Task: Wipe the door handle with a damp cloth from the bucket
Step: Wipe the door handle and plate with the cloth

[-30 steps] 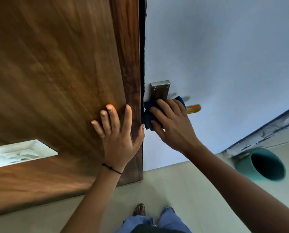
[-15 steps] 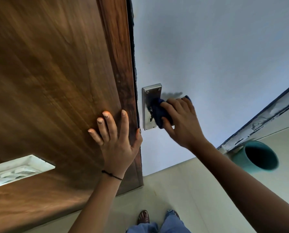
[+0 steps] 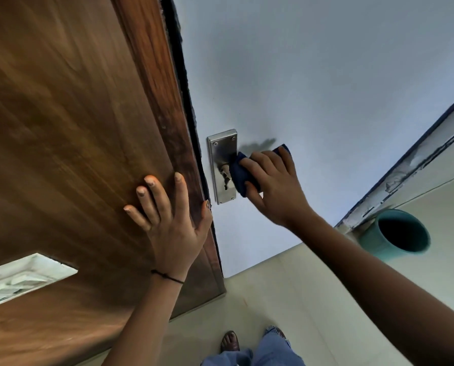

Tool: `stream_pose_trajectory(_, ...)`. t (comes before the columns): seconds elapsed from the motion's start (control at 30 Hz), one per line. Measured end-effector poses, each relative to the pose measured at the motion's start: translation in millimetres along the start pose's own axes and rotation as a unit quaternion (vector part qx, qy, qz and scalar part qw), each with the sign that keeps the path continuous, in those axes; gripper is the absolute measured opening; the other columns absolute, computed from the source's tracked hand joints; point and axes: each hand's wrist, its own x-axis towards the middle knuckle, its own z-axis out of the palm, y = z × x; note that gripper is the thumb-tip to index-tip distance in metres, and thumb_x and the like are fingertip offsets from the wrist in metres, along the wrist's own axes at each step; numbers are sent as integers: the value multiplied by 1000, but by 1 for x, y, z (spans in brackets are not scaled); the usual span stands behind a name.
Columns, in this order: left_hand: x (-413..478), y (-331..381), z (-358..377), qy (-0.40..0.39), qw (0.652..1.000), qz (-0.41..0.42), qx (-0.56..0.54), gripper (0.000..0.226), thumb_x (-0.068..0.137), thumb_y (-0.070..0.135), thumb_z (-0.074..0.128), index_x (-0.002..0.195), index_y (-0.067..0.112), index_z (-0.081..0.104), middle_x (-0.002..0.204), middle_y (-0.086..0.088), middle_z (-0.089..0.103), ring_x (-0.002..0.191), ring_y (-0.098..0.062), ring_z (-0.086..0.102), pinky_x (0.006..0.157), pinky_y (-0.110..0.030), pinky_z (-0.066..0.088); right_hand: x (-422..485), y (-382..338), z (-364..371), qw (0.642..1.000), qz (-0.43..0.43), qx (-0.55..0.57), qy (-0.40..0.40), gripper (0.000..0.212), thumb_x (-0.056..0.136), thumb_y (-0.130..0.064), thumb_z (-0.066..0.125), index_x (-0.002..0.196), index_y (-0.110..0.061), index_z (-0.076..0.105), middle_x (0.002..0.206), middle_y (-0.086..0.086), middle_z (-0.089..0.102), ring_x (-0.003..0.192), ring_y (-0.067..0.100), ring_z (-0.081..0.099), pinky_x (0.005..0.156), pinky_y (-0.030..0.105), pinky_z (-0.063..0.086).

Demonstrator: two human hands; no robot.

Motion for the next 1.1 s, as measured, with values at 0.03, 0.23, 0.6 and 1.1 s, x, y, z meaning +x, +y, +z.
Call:
stream_pose_trajectory(0.03, 0, 0, 0, -1, 1000, 1, -1, 90, 87, 49, 51, 152, 22, -5, 155, -5, -29, 142, -20, -27, 113, -43, -20, 0, 8, -2, 1000, 5, -4, -1, 38, 90, -29, 45, 121, -12, 58, 109, 7, 62, 103, 31, 54, 109, 47, 30)
stream_pose_trajectory(0.23, 0, 0, 1, 2, 1000, 6, 6, 85, 90, 52, 44, 152, 21, -6, 155, -5, -29, 143, -20, -27, 113, -44, -20, 0, 14, -2, 996, 48, 78, 18, 35, 85, -22, 43, 114, -11, 58, 108, 7, 61, 102, 29, 52, 108, 41, 23)
stream_pose_trajectory(0.6, 0, 1, 2, 3, 1000, 8, 9, 81, 92, 51, 42, 152, 19, -3, 155, -6, -29, 143, -21, -27, 114, -44, -19, 11, -26, 11, 989, -143, 35, 0, 27, 94, -26, 51, 115, -14, 65, 125, 7, 63, 117, 27, 53, 106, 40, 35)
stream_pose_trajectory(1.1, -3, 0, 4, 12, 1000, 14, 20, 85, 90, 50, 44, 152, 18, -3, 156, -8, -27, 143, -23, -25, 114, -46, -18, 7, -17, -3, 975, 32, 214, 46, 37, 80, -11, 48, 114, -10, 64, 113, 6, 65, 103, 17, 52, 99, 35, 36)
